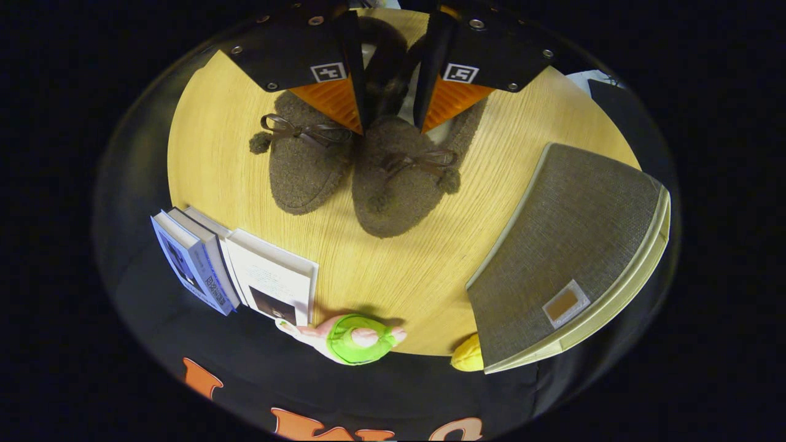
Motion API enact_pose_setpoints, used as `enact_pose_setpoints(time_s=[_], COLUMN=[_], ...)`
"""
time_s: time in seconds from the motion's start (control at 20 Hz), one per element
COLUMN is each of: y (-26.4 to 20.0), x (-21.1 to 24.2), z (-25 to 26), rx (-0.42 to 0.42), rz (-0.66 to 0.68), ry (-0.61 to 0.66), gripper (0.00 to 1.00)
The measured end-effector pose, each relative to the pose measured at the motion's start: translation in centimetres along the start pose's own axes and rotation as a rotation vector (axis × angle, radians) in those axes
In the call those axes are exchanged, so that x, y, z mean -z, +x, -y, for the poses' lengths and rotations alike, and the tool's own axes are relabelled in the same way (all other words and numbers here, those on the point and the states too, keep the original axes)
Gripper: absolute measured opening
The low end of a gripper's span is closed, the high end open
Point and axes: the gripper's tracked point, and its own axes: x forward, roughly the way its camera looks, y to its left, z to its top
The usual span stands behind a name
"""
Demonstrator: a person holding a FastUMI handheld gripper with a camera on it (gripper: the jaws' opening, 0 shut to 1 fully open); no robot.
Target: Open the storage box then place both shoes into the box .Put the left shoe in first, then the right shoe, with the right side of both shoes facing outward in a uniform manner.
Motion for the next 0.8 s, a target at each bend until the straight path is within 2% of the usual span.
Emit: enact_pose_setpoints(time_s=[0.3, 0.5, 0.55, 0.65, 0.8], y=[1.4, 2.5, 2.5, 2.1, 0.9], x=[-0.9, -1.4, -1.3, -1.8, -3.0], z=[-0.5, -0.3, 0.1, -0.4, -0.9], rx=[-0.062, -0.037, -0.02, -0.047, -0.07], rz=[-0.001, 0.029, 0.031, 0.046, 0.073], ry=[0.173, 0.226, 0.239, 0.292, 0.319], gripper=[0.36, 0.23, 0.16, 0.04, 0.03])
